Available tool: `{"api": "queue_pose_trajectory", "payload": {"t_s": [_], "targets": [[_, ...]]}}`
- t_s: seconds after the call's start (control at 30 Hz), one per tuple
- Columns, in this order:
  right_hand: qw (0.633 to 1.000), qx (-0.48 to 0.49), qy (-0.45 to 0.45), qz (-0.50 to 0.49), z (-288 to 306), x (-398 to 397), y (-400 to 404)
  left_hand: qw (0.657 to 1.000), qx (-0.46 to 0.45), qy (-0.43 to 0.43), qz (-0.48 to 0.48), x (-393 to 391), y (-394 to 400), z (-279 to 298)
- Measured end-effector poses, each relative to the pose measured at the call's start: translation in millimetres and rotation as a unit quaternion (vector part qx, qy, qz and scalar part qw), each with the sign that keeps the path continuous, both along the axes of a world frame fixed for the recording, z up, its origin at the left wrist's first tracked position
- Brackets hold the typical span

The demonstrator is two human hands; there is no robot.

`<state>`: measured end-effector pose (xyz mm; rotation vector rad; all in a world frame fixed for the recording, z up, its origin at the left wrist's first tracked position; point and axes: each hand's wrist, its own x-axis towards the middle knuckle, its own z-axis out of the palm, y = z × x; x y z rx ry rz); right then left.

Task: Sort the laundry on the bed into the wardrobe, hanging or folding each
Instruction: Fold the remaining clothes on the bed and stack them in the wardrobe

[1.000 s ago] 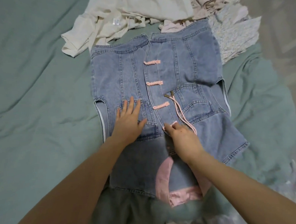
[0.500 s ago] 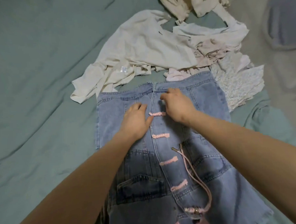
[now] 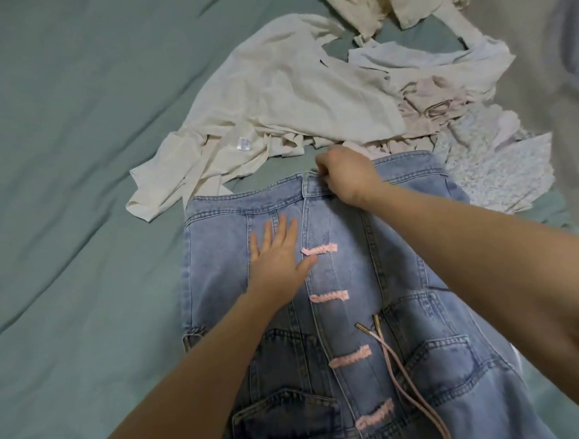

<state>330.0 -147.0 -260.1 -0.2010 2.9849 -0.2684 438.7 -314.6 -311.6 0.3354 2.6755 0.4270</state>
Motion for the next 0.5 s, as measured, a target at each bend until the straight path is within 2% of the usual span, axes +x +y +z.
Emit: {"api": "queue_pose_trajectory", "payload": {"t_s": [0.1, 0.23, 0.33, 0.43, 0.47, 0.5], "targets": [[0.996, -0.063, 0.06, -0.009, -9, 6, -8, 1.0, -0.013, -0.006, 0.004, 0, 1, -3], [0.995, -0.086, -0.049, -0.033, -24, 40, -18, 0.999, -0.035, -0.009, 0.001, 9, -6, 3], [0.988, -0.155, -0.008, 0.002, -21, 94, -45, 0.998, -0.055, 0.035, 0.025, 29, -32, 7], [0.981, -0.171, -0.054, 0.073, -19, 155, -77, 0.978, -0.02, 0.172, 0.114, 68, -73, 9], [0.98, -0.163, -0.072, 0.083, -20, 171, -86, 0.965, 0.025, 0.206, 0.159, 81, -87, 7], [0.981, -0.154, -0.085, 0.086, -22, 185, -94, 0.95, 0.095, 0.188, 0.229, 91, -99, 11]]}}
